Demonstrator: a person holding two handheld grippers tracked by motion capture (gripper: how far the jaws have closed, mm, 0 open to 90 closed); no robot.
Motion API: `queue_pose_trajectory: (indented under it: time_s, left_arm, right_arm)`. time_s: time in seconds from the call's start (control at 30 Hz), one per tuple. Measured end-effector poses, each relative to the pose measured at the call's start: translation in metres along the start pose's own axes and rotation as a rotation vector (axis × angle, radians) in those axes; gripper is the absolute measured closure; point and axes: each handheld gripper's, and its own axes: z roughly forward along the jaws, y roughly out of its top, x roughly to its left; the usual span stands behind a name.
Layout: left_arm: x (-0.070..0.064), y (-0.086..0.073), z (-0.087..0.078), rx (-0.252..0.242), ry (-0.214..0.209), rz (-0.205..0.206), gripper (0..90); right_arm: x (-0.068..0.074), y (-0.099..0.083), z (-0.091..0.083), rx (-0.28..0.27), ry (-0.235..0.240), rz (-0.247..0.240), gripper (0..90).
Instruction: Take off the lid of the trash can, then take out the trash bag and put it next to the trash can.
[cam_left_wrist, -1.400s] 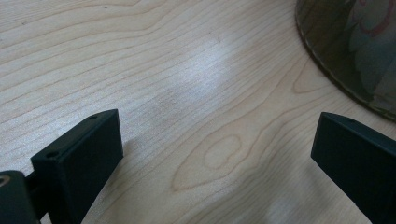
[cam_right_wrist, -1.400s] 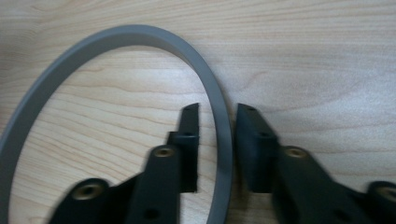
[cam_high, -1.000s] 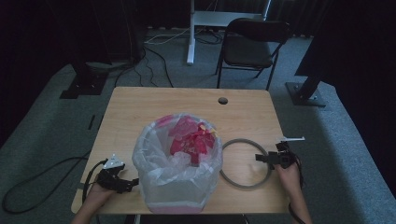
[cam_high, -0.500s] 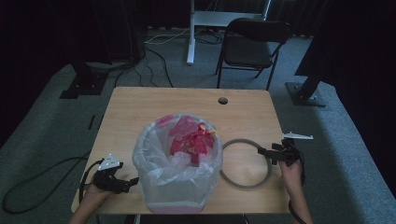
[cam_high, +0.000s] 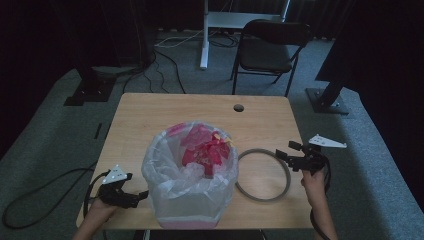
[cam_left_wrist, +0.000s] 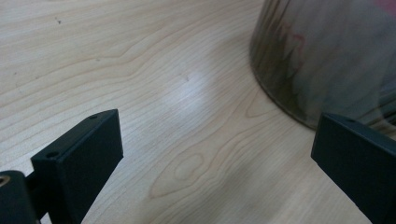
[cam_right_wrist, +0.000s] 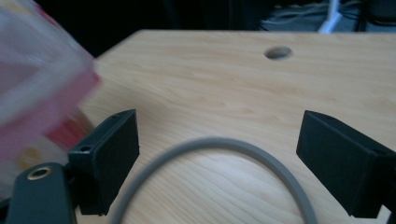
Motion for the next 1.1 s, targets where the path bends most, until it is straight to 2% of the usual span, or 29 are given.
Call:
queue_pose_trajectory:
  time_s: [0.13,0.27,0.3,0.37,0.43,0.53,0.6,0.67,0.77,0.87,1.07,1.1]
  left_arm:
    - [-0.004,0.003,-0.005,-0.011,-0.010,0.015,2.0]
    - [-0.009,0.008,-0.018,-0.047,-0.023,0.026,2.0]
    - [-0.010,0.011,-0.022,-0.054,-0.022,0.024,2.0]
    - [-0.012,0.016,-0.030,-0.076,-0.004,-0.021,0.0]
    - [-0.011,0.019,-0.038,-0.098,-0.041,-0.055,0.0]
    - [-0.013,0.022,-0.048,-0.133,-0.085,-0.061,0.0]
    - [-0.016,0.023,-0.053,-0.152,-0.109,-0.066,0.0]
    - [-0.022,0.025,-0.058,-0.160,-0.119,-0.049,0.0]
    - [-0.032,0.029,-0.066,-0.163,-0.100,-0.014,0.0]
    - [-0.040,0.034,-0.075,-0.168,-0.112,-0.003,0.0]
    - [-0.053,0.042,-0.081,-0.187,-0.213,0.014,0.0]
    - [-0.056,0.044,-0.080,-0.182,-0.217,0.017,0.0]
  right_arm:
    - [0.012,0.017,-0.005,-0.035,0.032,-0.048,11.0]
    - [0.025,0.033,-0.009,-0.053,0.019,-0.091,11.0]
    - [0.028,0.037,-0.010,-0.062,0.009,-0.100,11.0]
    - [0.034,0.045,-0.012,-0.073,0.028,-0.106,11.0]
    - [0.040,0.053,-0.014,-0.075,0.052,-0.115,11.0]
    - [0.048,0.065,-0.013,-0.063,0.058,-0.135,11.1]
    - [0.053,0.072,-0.012,-0.056,0.078,-0.144,11.0]
    - [0.058,0.078,-0.011,-0.060,0.079,-0.157,11.1]
    - [0.066,0.086,-0.007,-0.062,0.104,-0.168,11.0]
    - [0.075,0.094,-0.001,-0.047,0.126,-0.186,11.0]
    - [0.100,0.105,0.021,0.005,0.219,-0.215,11.0]
    - [0.104,0.106,0.026,0.019,0.234,-0.220,11.0]
